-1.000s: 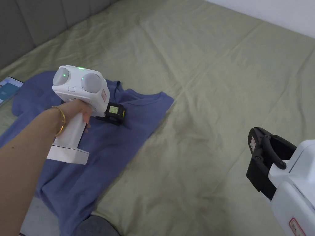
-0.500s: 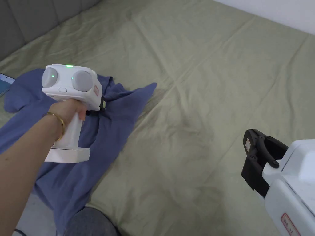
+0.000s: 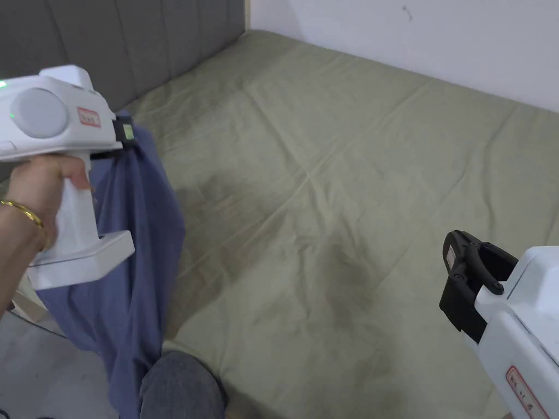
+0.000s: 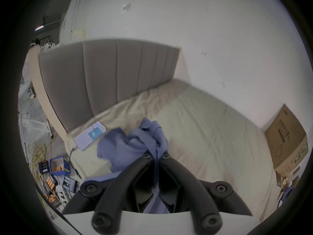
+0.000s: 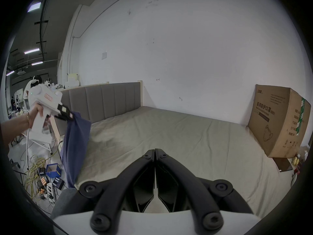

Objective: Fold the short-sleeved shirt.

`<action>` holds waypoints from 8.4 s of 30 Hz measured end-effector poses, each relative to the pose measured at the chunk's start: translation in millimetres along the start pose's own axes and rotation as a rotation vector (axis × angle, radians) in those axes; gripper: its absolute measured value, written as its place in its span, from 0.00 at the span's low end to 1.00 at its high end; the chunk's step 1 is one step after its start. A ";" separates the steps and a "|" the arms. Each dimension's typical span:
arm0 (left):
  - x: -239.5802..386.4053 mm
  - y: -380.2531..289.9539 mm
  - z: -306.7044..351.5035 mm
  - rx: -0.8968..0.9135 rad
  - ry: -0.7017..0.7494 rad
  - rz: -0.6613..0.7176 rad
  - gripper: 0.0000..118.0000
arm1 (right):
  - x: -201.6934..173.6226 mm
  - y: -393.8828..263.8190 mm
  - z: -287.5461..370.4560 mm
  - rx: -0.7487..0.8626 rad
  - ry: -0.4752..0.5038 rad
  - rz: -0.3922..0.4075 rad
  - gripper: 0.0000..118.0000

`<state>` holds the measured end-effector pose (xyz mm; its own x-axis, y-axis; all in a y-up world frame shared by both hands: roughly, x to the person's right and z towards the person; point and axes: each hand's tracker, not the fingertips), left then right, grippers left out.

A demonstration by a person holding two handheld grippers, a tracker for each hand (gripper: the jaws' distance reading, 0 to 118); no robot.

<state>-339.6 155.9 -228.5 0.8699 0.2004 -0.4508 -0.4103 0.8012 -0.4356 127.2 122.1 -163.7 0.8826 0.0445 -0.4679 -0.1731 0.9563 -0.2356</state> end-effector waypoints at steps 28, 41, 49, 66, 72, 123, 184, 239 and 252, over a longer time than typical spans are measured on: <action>357.5 164.2 224.1 0.341 -0.553 -0.296 0.00 | 97.2 2.3 153.7 0.203 -0.401 -0.109 0.00; 451.5 -60.2 63.8 -0.128 -0.482 -0.632 0.00 | 118.6 -29.9 179.8 0.149 -0.516 -0.167 0.00; 419.4 -245.5 -26.2 -0.518 -0.333 -0.812 0.00 | 135.6 -47.7 166.2 0.072 -0.540 -0.212 0.00; 348.9 -162.1 3.6 -0.208 -0.517 -0.441 0.96 | 126.1 -38.5 129.6 0.029 -0.467 -0.167 0.00; 295.3 -123.0 73.2 0.232 -0.448 -0.432 0.97 | 112.9 -24.6 117.9 0.065 -0.427 -0.142 0.00; 339.0 -157.5 -146.9 -0.491 -0.130 -0.428 0.99 | 109.4 -40.0 79.4 -0.049 -0.429 -0.148 0.00; 164.9 -135.7 -54.4 -0.257 -0.195 -0.113 0.00 | 224.8 -128.4 -176.5 -0.911 -0.374 -0.575 0.02; 329.5 257.9 23.5 0.358 0.035 -0.146 0.00 | 427.3 324.8 95.7 -0.049 -0.987 -0.382 0.01; 348.6 228.9 -59.0 0.309 0.058 -0.151 0.00 | 447.6 285.0 19.5 -0.064 -1.007 -0.407 0.01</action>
<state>-146.5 375.9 -531.3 0.8939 0.0413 -0.4463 -0.1679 0.9541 -0.2481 481.5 420.2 -423.6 0.8272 -0.0278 0.5612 0.2165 0.9374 -0.2726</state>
